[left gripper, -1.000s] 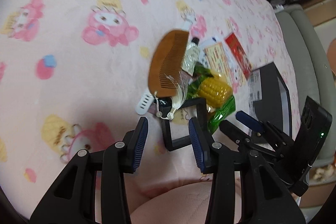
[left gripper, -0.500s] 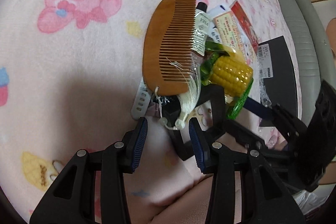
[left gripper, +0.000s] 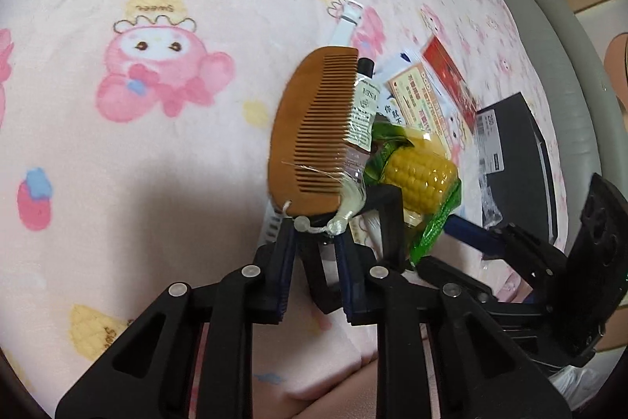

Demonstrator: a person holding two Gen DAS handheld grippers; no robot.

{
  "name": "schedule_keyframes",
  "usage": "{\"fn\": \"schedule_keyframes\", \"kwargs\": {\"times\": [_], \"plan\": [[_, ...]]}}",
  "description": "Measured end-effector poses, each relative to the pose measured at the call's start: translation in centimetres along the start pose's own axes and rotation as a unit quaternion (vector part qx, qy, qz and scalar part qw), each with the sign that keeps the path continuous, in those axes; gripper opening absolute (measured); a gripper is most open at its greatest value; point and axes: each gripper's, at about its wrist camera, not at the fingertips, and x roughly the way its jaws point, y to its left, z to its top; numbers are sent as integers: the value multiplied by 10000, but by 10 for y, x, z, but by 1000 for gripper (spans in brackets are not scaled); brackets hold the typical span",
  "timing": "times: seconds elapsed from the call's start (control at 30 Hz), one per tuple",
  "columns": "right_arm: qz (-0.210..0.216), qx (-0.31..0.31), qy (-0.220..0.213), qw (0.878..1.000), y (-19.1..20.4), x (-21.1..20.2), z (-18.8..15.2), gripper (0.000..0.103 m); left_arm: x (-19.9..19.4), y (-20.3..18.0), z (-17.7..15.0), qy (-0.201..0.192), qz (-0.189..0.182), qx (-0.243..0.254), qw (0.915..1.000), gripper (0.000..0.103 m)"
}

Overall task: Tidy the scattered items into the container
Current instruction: 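Close the right gripper on the small black square frame while the left gripper grasps the white tassel brush, then lift the black frame with the right gripper while the left gripper carries the tassel brush toward the box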

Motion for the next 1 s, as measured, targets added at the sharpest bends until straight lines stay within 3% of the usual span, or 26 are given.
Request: {"fn": "schedule_keyframes", "kwargs": {"times": [0.17,0.23,0.37,0.47,0.53,0.67,0.8,1.0], "plan": [[191,-133,-277,9993,2,-13,7,47,9,-3,-4,202,284,82,9994,22],[195,-243,-368,9988,9,-18,8,47,12,-5,-6,250,240,120,9993,24],[143,-371,-62,9992,15,3,12,47,16,-3,-6,276,163,51,9995,25],[255,-423,-11,9988,17,11,13,48,17,0,-7,290,88,-1,9995,26],[255,-493,6,9985,20,13,15,48,20,2,-8,330,3,-40,9994,33],[330,-625,70,9975,25,16,18,48,21,2,-8,361,-14,-83,9993,33],[785,-552,243,9951,26,16,15,40,12,3,-9,190,43,-137,9997,32],[505,-265,173,9982,16,22,14,39,8,10,-12,130,92,-243,9996,32]]}}
